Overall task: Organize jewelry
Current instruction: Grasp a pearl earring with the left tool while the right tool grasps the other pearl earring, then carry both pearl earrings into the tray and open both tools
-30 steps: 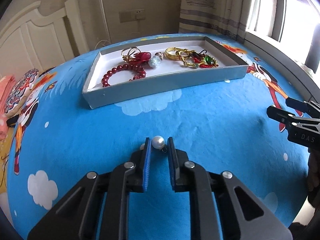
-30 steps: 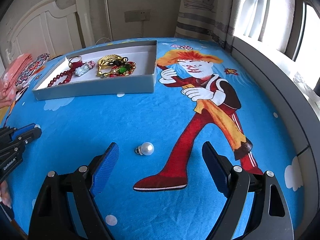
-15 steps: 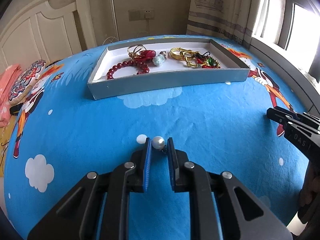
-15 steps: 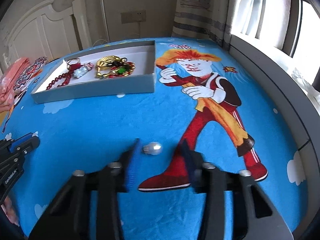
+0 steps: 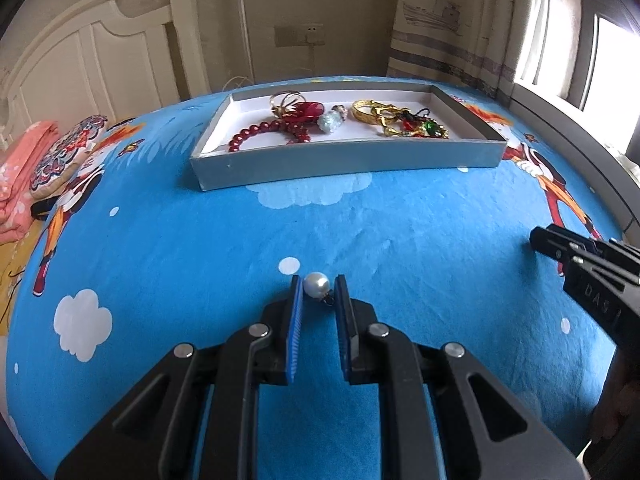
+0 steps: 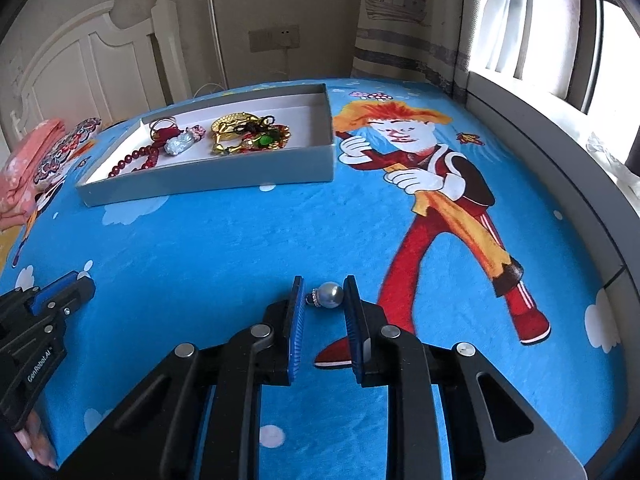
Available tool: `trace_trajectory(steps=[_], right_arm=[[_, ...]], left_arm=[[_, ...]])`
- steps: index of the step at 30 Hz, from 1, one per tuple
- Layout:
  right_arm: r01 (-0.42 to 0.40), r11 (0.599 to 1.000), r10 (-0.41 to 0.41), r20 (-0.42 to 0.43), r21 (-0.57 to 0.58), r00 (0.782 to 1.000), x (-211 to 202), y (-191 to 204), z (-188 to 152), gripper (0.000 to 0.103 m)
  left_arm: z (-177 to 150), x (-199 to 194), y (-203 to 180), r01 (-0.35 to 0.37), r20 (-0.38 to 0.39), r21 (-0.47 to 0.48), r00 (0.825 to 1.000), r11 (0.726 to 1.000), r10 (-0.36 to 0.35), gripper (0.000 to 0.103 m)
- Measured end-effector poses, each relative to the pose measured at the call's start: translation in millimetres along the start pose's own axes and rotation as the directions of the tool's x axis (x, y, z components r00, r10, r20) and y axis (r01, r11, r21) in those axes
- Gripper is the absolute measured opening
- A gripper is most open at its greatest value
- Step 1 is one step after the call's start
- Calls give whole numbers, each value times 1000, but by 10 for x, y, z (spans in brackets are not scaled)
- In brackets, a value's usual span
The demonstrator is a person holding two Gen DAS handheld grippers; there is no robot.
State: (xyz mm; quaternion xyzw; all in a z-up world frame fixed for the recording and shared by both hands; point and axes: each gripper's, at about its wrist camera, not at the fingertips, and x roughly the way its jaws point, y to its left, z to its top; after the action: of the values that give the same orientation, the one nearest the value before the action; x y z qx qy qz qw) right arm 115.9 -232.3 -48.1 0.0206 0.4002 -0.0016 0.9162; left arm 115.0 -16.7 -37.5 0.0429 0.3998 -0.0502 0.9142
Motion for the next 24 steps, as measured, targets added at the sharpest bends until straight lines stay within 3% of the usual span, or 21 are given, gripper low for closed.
trace_trajectory(steps=[13,24], right_arm=[[-5,999,5,5,-49,1000,-26,348,-36,21],[3,998,-2,20,-61,1000,-70,406,-56,21]], left_arm=[[-18,-45,48,-46,16,-31,999,998,47,15],[-83,-76,-25,-32,9,-25,999,999,32,15]])
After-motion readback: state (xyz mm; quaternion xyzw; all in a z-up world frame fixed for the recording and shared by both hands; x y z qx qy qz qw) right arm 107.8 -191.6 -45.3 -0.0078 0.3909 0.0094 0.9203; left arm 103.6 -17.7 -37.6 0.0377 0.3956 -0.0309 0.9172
